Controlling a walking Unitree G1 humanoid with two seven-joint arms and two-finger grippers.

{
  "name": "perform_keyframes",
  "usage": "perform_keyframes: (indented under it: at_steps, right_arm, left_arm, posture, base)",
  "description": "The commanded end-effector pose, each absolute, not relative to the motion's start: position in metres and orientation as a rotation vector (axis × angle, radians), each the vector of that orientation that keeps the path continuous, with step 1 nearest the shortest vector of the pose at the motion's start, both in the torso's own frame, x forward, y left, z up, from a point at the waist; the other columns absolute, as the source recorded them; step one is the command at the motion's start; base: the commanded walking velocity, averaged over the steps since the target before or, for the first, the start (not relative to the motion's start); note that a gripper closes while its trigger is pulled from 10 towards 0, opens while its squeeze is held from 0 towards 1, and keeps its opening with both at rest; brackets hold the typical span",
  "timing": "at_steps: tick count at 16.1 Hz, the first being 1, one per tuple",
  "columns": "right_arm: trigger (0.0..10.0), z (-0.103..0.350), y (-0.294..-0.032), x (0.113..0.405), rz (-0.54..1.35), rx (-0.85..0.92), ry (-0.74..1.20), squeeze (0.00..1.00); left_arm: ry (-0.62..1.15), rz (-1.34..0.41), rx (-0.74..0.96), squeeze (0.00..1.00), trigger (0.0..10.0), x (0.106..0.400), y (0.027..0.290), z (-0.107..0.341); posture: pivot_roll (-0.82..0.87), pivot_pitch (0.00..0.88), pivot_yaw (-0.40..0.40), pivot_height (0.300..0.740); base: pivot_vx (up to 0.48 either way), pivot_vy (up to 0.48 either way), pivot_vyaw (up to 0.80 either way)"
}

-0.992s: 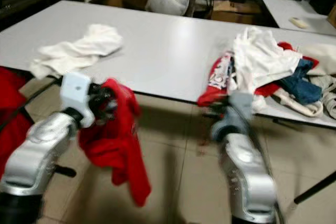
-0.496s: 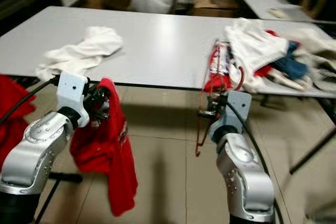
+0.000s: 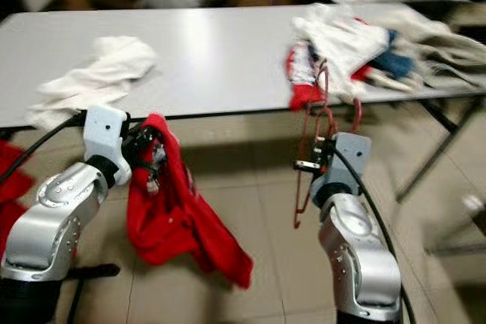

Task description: Hang hanger

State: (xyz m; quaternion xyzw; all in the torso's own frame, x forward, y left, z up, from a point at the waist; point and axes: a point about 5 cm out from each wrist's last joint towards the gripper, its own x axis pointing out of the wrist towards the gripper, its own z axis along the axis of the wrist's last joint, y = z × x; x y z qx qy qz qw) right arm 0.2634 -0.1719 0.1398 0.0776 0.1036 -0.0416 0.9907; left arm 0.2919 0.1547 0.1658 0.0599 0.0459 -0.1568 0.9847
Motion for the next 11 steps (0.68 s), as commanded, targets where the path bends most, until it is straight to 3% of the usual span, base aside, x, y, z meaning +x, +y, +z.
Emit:
perform_keyframes:
  at_steps: [1,3,7,10,11]
  right_arm:
    - [10.0,0.144,-0.172,0.266,-0.072,0.136,0.187,0.0]
    - [10.0,0.144,-0.166,0.27,0.038,0.023,0.207,0.0]
    - [10.0,0.151,-0.154,0.27,0.181,-0.038,0.168,0.0]
    - [10.0,0.158,-0.144,0.274,0.248,-0.071,0.115,0.0]
    - [10.0,0.161,-0.144,0.275,0.251,-0.064,0.09,0.0]
  left_arm:
    - [0.021,-0.319,0.132,0.0,10.0,0.294,0.151,0.178]
    - [-0.009,-0.297,0.142,0.0,10.0,0.296,0.153,0.181]
    - [-0.016,-0.28,0.136,0.0,10.0,0.298,0.155,0.182]
    - [-0.033,-0.262,0.138,0.0,10.0,0.301,0.159,0.186]
    - [-0.032,-0.254,0.14,0.0,10.0,0.302,0.161,0.186]
  posture:
    - [-0.09,0.017,0.028,0.74]
    - [-0.09,0.009,0.025,0.74]
    - [-0.09,0.0,0.02,0.74]
    - [-0.09,0.0,0.015,0.74]
    - [-0.09,0.0,0.013,0.74]
  base:
    - [0.0,0.0,-0.61]
    - [0.0,0.0,0.0]
    - [0.295,0.0,0.0]
    - [0.331,0.0,0.8]
    - [0.337,0.0,0.0]
